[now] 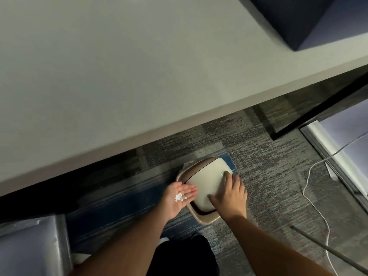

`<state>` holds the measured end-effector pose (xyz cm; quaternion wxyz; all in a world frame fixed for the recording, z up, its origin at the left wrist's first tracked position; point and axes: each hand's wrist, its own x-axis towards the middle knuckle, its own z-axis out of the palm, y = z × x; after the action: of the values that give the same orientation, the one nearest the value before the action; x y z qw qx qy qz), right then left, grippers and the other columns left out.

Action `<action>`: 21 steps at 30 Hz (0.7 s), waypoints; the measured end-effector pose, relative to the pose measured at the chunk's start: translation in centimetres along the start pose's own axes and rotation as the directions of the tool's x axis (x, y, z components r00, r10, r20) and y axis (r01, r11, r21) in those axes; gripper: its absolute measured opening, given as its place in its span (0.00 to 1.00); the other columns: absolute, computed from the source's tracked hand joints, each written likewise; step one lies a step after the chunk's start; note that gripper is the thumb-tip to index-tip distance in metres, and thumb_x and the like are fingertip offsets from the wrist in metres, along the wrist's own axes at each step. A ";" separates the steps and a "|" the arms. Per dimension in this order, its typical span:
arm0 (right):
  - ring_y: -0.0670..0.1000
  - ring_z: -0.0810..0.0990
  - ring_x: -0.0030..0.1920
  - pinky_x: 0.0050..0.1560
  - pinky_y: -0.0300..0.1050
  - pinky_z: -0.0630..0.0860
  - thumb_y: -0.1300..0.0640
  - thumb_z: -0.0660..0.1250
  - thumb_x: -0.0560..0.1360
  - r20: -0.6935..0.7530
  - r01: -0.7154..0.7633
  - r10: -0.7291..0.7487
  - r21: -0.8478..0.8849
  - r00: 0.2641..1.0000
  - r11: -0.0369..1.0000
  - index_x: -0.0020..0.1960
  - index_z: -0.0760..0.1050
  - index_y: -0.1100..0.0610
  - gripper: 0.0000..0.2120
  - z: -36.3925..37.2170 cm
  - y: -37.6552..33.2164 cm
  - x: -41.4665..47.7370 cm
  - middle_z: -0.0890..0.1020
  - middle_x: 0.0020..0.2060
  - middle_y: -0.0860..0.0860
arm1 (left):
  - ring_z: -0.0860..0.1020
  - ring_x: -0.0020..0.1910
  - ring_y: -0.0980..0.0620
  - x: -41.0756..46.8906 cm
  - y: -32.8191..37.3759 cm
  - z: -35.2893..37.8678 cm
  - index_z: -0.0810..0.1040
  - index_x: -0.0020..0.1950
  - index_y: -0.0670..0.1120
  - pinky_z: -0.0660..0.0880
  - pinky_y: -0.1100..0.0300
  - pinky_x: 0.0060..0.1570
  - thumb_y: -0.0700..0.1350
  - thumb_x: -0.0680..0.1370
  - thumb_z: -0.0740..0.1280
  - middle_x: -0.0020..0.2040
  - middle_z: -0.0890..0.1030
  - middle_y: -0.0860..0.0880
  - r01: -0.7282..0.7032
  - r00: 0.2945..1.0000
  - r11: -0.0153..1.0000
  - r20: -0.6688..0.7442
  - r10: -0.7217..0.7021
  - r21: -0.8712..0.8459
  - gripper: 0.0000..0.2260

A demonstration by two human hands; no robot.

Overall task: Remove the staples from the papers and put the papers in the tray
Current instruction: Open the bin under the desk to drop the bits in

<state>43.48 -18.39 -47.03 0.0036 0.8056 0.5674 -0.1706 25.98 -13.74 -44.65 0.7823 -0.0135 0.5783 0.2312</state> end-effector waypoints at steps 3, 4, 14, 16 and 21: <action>0.65 0.69 0.64 0.61 0.64 0.68 0.41 0.76 0.58 -0.071 0.001 -0.002 -0.016 0.997 1.000 0.70 0.62 0.58 0.47 0.3 -0.2 -0.1 0.70 0.65 0.63 | 0.77 0.59 0.38 1.5 -0.6 -0.1 0.72 0.61 0.30 0.71 0.49 0.62 0.44 0.84 0.49 0.56 0.78 0.33 0.011 0.999 0.999 -0.050 -0.009 0.040 0.21; 0.65 0.69 0.64 0.60 0.64 0.68 0.41 0.76 0.57 -0.090 -0.004 0.001 -0.027 0.996 1.000 0.69 0.62 0.58 0.47 0.3 -0.3 -0.1 0.70 0.65 0.63 | 0.75 0.61 0.38 1.9 -0.8 0.1 0.72 0.62 0.30 0.70 0.49 0.63 0.44 0.84 0.48 0.59 0.77 0.32 0.017 0.998 0.998 -0.065 -0.013 0.060 0.21; 0.65 0.70 0.61 0.58 0.66 0.68 0.45 0.79 0.56 -0.175 -0.033 0.022 -0.062 0.984 0.998 0.68 0.63 0.57 0.46 1.6 -0.5 -1.2 0.73 0.62 0.63 | 0.65 0.72 0.43 4.4 -2.0 2.6 0.67 0.70 0.36 0.56 0.50 0.73 0.54 0.83 0.50 0.71 0.69 0.40 0.090 0.968 0.983 -0.247 -0.048 0.160 0.25; 0.65 0.68 0.62 0.59 0.66 0.68 0.46 0.79 0.56 -0.180 -0.043 0.030 -0.067 0.983 0.997 0.69 0.63 0.57 0.46 1.8 -0.5 -1.1 0.72 0.63 0.62 | 0.63 0.73 0.44 4.3 -2.2 3.2 0.64 0.72 0.37 0.55 0.52 0.73 0.56 0.82 0.50 0.72 0.67 0.41 0.129 0.975 0.980 -0.200 -0.097 0.153 0.27; 0.64 0.66 0.64 0.61 0.67 0.66 0.49 0.80 0.57 -0.187 -0.054 0.043 -0.053 0.981 0.997 0.69 0.63 0.58 0.46 2.2 -0.8 -1.3 0.71 0.64 0.63 | 0.61 0.74 0.44 4.0 -2.1 4.0 0.58 0.76 0.41 0.55 0.51 0.72 0.54 0.82 0.51 0.75 0.64 0.41 0.127 0.986 0.987 -0.121 -0.115 0.096 0.26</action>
<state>41.82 -19.70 -48.57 -0.0221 0.8312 0.5500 -0.0781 31.26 -13.08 -47.52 0.7598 -0.0216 0.6318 0.1518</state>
